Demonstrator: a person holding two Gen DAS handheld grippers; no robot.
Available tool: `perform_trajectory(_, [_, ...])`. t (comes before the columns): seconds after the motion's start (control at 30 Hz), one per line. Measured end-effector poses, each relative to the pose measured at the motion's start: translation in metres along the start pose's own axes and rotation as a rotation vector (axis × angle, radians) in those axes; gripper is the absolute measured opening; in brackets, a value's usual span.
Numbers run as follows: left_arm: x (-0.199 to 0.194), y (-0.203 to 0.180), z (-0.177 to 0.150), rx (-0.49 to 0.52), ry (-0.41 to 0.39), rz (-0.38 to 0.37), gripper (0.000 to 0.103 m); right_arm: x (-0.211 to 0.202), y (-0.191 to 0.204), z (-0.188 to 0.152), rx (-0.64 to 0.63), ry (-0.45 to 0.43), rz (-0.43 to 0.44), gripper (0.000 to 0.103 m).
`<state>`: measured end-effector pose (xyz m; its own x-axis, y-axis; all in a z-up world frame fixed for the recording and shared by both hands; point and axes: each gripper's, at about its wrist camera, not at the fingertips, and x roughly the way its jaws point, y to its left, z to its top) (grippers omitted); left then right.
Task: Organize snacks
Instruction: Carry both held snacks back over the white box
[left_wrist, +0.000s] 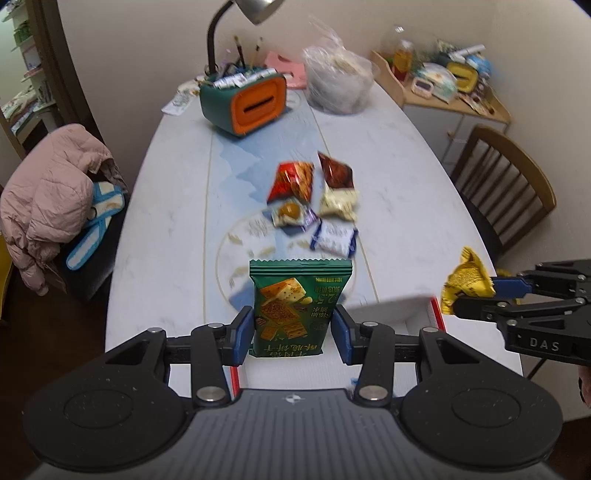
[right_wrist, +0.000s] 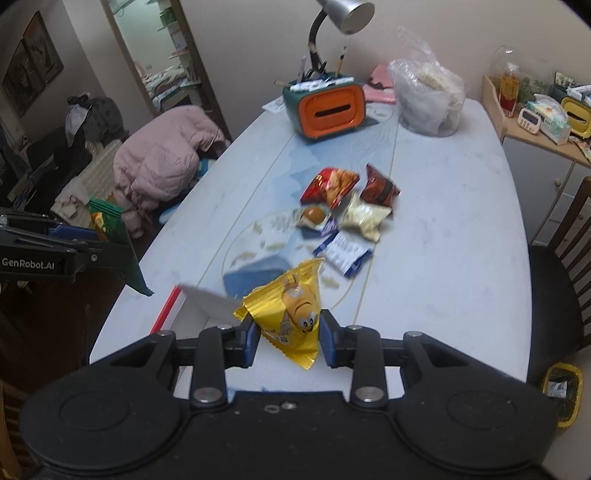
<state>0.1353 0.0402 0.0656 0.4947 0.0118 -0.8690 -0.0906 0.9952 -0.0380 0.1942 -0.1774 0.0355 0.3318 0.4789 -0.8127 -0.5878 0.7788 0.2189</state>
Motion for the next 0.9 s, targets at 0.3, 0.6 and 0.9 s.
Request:
perform_trajectory(0.3, [0.017, -0.007, -0.054, 0.016, 0.099, -0.026, 0.044, 0.015, 0.016, -0.044, 0.002, 0.074, 0.011, 0.033])
perform_trajectory(0.6, [0.052, -0.008, -0.096, -0.004, 0.183, -0.017, 0.044, 0.051, 0.028, -0.085, 0.019, 0.172, 0.015, 0.033])
perform_trajectory(0.9, [0.087, -0.020, -0.113, 0.028, 0.235, 0.012, 0.044, 0.092, 0.033, -0.114, 0.033, 0.255, -0.011, 0.033])
